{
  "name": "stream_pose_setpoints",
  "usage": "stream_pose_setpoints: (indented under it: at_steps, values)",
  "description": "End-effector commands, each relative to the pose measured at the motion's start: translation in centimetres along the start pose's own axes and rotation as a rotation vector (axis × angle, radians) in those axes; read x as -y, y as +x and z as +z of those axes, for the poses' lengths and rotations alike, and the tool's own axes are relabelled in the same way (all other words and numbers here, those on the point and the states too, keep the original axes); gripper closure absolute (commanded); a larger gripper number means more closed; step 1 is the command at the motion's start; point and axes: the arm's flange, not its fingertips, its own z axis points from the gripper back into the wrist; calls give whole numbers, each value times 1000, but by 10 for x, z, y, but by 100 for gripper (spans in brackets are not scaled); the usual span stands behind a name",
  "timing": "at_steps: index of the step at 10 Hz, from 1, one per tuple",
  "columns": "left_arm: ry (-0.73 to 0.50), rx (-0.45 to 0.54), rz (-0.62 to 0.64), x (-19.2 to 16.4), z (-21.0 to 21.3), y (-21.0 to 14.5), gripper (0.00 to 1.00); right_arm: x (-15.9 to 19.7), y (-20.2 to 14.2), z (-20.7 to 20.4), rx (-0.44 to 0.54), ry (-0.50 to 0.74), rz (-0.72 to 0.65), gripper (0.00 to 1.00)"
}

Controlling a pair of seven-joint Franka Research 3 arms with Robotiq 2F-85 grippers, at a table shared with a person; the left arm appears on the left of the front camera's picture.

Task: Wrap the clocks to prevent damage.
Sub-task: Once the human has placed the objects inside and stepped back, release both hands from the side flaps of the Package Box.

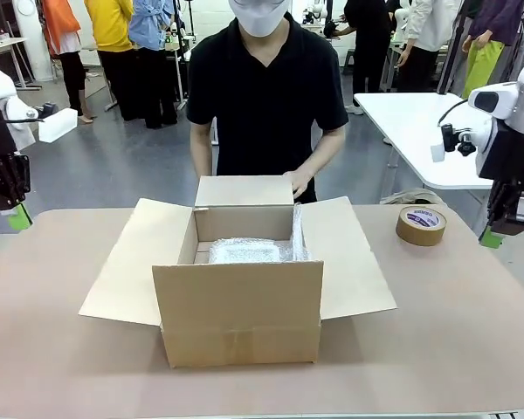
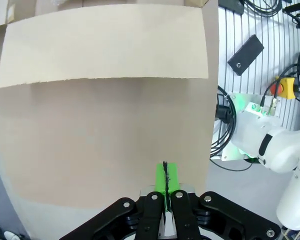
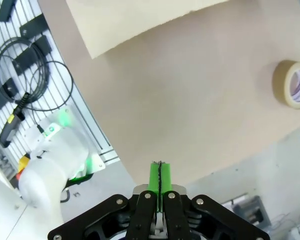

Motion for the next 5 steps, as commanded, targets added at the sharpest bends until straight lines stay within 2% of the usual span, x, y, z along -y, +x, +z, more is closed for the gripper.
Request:
stream_pose_setpoints:
  at_steps: [1,2,5]
  values:
    - [4,-9,-86,1,-5,2,100,4,-1,-6,5,47,47,99]
    - [0,0,0,0,0,0,100,0,0,0,0,0,0,99]
    - [0,0,0,0,0,0,100,0,0,0,0,0,0,99]
